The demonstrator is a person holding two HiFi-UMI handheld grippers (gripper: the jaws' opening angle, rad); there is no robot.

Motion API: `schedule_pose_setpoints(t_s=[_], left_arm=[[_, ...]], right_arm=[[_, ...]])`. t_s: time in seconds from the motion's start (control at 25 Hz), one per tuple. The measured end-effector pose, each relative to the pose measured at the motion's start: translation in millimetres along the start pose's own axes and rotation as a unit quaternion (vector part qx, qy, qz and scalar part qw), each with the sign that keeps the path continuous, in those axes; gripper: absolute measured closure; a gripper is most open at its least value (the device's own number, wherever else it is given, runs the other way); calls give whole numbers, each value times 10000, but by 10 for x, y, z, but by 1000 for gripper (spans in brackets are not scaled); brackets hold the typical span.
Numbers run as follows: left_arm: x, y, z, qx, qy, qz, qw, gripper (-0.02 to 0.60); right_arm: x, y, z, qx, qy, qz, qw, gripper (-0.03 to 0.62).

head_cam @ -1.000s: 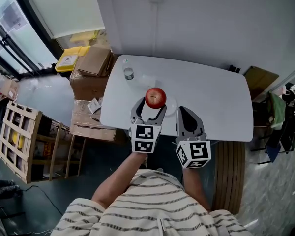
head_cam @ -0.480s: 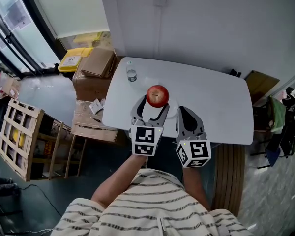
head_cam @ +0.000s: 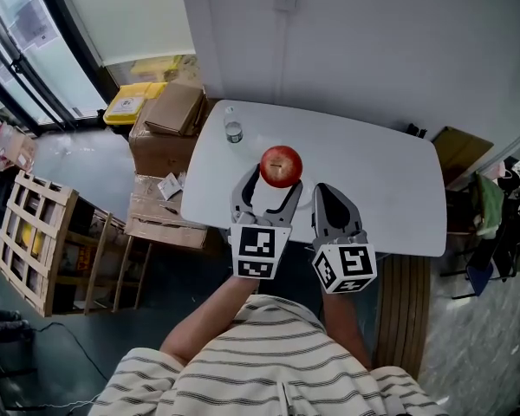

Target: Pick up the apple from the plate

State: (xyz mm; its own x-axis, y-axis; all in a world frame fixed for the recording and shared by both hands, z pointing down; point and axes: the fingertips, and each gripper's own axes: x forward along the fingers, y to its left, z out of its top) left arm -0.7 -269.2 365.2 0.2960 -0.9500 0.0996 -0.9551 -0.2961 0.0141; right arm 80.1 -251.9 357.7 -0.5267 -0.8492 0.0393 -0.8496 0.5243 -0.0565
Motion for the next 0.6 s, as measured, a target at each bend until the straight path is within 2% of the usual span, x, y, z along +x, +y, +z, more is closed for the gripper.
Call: schedule_pose_setpoints(t_s=[0.6], left_arm=[[-4,-67,44,50,-59,-42,10000,242]], right_arm=[[21,-34,33,-72,-40,-35,10000,582]])
